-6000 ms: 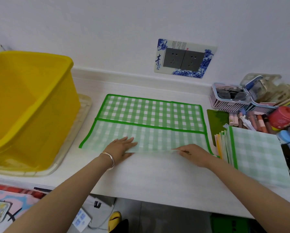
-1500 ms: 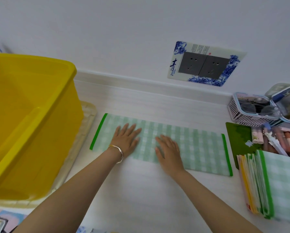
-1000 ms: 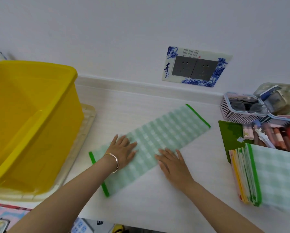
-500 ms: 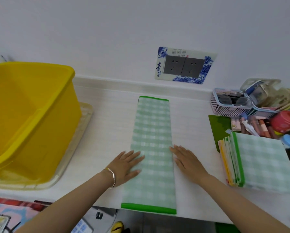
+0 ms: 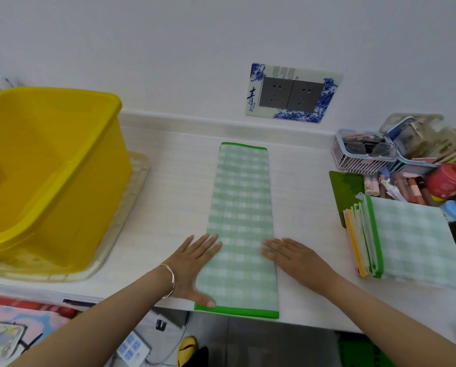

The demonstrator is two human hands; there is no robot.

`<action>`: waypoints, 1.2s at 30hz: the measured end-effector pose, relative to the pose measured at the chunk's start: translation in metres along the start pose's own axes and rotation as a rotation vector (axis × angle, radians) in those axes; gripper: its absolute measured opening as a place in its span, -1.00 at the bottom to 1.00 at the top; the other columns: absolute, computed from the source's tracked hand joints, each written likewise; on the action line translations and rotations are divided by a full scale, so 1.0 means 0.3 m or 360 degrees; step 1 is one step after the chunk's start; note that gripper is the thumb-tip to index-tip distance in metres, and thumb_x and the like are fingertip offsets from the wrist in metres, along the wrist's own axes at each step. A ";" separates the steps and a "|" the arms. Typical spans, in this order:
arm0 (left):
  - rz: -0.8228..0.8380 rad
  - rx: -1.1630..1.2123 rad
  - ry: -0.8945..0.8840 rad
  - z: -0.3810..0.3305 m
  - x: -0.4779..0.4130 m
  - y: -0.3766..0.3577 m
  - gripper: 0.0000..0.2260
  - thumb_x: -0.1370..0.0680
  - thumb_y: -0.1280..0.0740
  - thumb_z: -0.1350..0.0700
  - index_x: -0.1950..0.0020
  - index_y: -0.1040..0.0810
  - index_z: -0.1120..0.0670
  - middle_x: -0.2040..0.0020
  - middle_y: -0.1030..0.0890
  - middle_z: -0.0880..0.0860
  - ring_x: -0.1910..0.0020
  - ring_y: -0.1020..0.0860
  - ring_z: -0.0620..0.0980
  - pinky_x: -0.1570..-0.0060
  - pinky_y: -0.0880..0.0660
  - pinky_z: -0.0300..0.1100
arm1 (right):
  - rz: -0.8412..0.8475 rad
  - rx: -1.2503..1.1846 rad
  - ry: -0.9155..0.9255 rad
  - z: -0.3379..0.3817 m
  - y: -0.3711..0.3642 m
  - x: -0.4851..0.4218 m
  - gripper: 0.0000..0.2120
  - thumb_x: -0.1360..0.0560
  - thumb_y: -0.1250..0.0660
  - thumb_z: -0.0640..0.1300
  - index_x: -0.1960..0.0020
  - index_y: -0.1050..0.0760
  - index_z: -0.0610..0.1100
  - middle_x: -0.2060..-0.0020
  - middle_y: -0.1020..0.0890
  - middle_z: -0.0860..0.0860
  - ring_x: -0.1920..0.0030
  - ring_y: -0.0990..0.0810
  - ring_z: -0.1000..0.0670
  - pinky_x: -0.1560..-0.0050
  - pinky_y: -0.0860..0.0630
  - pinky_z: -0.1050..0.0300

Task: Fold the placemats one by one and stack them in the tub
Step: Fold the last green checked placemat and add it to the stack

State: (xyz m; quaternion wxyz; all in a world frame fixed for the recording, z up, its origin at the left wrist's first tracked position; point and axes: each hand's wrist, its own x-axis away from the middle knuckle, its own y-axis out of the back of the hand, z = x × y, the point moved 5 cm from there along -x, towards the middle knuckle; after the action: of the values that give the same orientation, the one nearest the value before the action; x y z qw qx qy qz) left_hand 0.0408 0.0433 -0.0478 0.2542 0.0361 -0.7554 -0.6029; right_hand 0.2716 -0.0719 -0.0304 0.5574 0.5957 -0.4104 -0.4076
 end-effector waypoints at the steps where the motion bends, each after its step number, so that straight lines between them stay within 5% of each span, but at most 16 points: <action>1: 0.0015 -0.0018 -0.0001 -0.002 0.001 0.000 0.13 -0.22 -0.16 -0.58 -0.46 0.44 -0.07 -0.46 0.44 -0.02 -0.43 0.45 -0.01 -0.39 0.42 0.02 | 0.0025 0.0026 0.0033 0.003 -0.007 0.001 -0.20 -0.21 -0.58 -0.26 -0.37 -0.34 -0.05 -0.29 -0.51 -0.01 -0.25 -0.52 0.01 -0.26 -0.36 0.11; 6: 0.0026 -0.0034 0.0000 -0.003 0.004 0.003 0.14 -0.23 -0.17 -0.57 -0.45 0.46 -0.06 -0.47 0.44 -0.01 -0.42 0.46 0.00 -0.40 0.40 0.07 | -0.0034 0.0117 0.0105 0.002 -0.033 0.001 -0.21 -0.24 -0.56 -0.27 -0.38 -0.31 -0.06 -0.29 -0.51 -0.02 -0.25 -0.53 -0.01 -0.26 -0.35 0.08; 10: 0.0022 -0.0038 -0.0011 -0.011 0.009 0.007 0.16 -0.21 -0.18 -0.56 -0.44 0.47 -0.04 -0.45 0.46 0.00 -0.42 0.47 0.03 -0.39 0.42 0.07 | -0.0041 0.0291 0.0354 -0.012 -0.033 0.020 -0.34 -0.42 -0.27 -0.33 -0.46 -0.18 -0.08 -0.40 -0.39 -0.06 -0.35 -0.43 -0.07 -0.34 -0.30 0.00; 15: 0.0051 -0.0066 -0.0022 -0.016 0.005 0.006 0.18 -0.19 -0.17 -0.57 -0.41 0.52 -0.03 -0.43 0.50 0.03 -0.39 0.51 0.04 -0.37 0.44 0.09 | 0.0045 0.0271 0.0423 -0.021 -0.031 -0.005 -0.23 -0.32 -0.42 -0.35 -0.46 -0.23 -0.06 -0.42 -0.36 -0.07 -0.37 -0.40 -0.10 -0.33 -0.35 -0.01; 20: 0.0050 -0.0062 -0.0040 -0.018 0.007 0.007 0.17 -0.20 -0.18 -0.57 -0.43 0.50 -0.03 -0.44 0.48 0.04 -0.39 0.51 0.05 -0.36 0.45 0.08 | -0.0062 0.0209 0.0281 -0.020 -0.049 -0.055 -0.44 -0.46 -0.03 -0.28 -0.44 -0.25 -0.03 -0.36 -0.44 -0.05 -0.31 -0.47 -0.07 -0.29 -0.36 0.03; 25: -0.0042 -0.0051 -0.0142 -0.011 0.018 0.001 0.14 -0.22 -0.18 -0.57 -0.48 0.39 -0.04 -0.48 0.41 0.04 -0.42 0.46 0.05 -0.41 0.40 0.06 | -0.0093 -0.0086 0.0149 -0.021 -0.040 -0.081 -0.42 -0.38 -0.45 -0.18 -0.37 -0.39 -0.06 -0.30 -0.51 -0.04 -0.25 -0.53 -0.06 -0.23 -0.40 0.07; 30: -0.0148 -0.0158 -0.0322 -0.004 0.038 -0.005 0.12 -0.23 -0.11 -0.58 -0.51 0.33 0.00 -0.52 0.31 0.05 -0.47 0.36 0.06 -0.42 0.36 0.03 | -0.0064 -0.0415 -0.0027 -0.051 -0.047 -0.069 -0.38 -0.45 -0.39 -0.28 -0.44 -0.29 0.01 -0.40 -0.35 0.10 -0.39 -0.32 0.08 -0.36 -0.30 0.04; 34: -0.0342 -0.0106 -0.0310 0.006 0.027 0.003 -0.24 -0.46 -0.01 -0.23 -0.49 0.36 -0.04 -0.54 0.08 0.03 -0.52 0.07 0.09 -0.47 0.22 0.03 | -0.0044 -0.0475 -0.0069 -0.056 -0.052 -0.052 -0.47 -0.55 -0.23 -0.15 -0.47 -0.19 0.07 -0.43 -0.27 0.16 -0.42 -0.23 0.12 -0.41 -0.19 0.09; 36: -0.0376 -0.0016 -0.0184 0.009 0.007 0.010 -0.29 -0.41 0.05 0.00 -0.48 0.37 -0.07 -0.53 0.05 0.00 -0.51 0.06 0.03 -0.48 0.12 0.04 | -0.0077 -0.0435 -0.0056 -0.052 -0.050 -0.032 -0.51 -0.58 -0.16 -0.08 -0.48 -0.16 0.09 -0.43 -0.27 0.15 -0.42 -0.24 0.11 -0.40 -0.18 0.10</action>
State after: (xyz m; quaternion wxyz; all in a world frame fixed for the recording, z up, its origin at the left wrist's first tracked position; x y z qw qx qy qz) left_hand 0.0387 0.0456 -0.0449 0.1376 0.0886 -0.7563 -0.6334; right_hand 0.2835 -0.0570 -0.0444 0.6160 0.5167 -0.3462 -0.4834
